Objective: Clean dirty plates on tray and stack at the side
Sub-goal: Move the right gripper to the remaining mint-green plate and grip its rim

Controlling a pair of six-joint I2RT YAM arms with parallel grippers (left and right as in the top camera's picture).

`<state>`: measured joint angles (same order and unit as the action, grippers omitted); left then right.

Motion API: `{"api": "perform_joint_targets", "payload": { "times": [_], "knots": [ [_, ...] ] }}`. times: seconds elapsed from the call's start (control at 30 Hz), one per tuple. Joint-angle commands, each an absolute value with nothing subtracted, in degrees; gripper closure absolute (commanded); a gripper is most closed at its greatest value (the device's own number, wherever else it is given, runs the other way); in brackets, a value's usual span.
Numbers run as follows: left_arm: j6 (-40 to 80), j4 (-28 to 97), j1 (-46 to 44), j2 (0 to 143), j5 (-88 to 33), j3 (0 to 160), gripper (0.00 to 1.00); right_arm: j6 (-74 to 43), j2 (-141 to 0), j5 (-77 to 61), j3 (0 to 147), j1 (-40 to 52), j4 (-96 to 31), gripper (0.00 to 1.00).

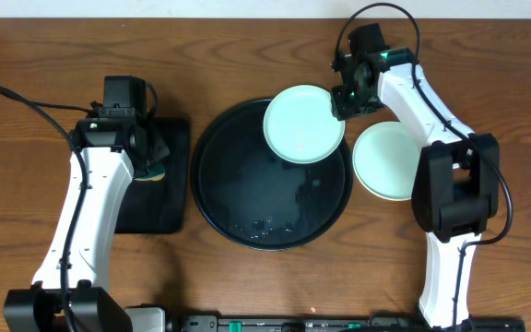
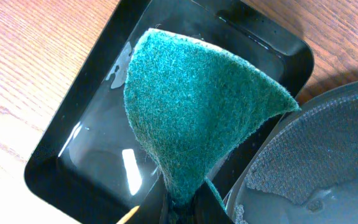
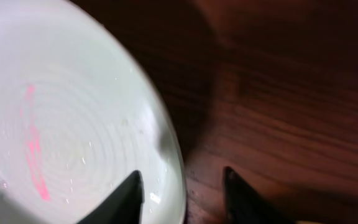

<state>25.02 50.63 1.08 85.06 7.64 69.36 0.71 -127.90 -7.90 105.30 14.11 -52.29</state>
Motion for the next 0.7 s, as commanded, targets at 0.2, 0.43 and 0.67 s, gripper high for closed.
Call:
{"api": "perform_joint_targets", "payload": {
  "times": [0.2,0.43,0.67],
  "knots": [
    [24.03,50.7,1.32,85.03,7.92,69.21,0.93,1.39,-129.71,-8.4,106.72,14.46,-51.24,0.78],
    [24.03,50.7,1.32,85.03,7.92,69.21,0.92,1.32,-130.76,-8.43,106.69,14.72,-51.22,0.96],
    [24.03,50.68,1.32,85.03,7.92,69.21,0.92,-0.01,-129.88,-10.48,107.28,14.92,-54.43,0.99]
  ]
}}
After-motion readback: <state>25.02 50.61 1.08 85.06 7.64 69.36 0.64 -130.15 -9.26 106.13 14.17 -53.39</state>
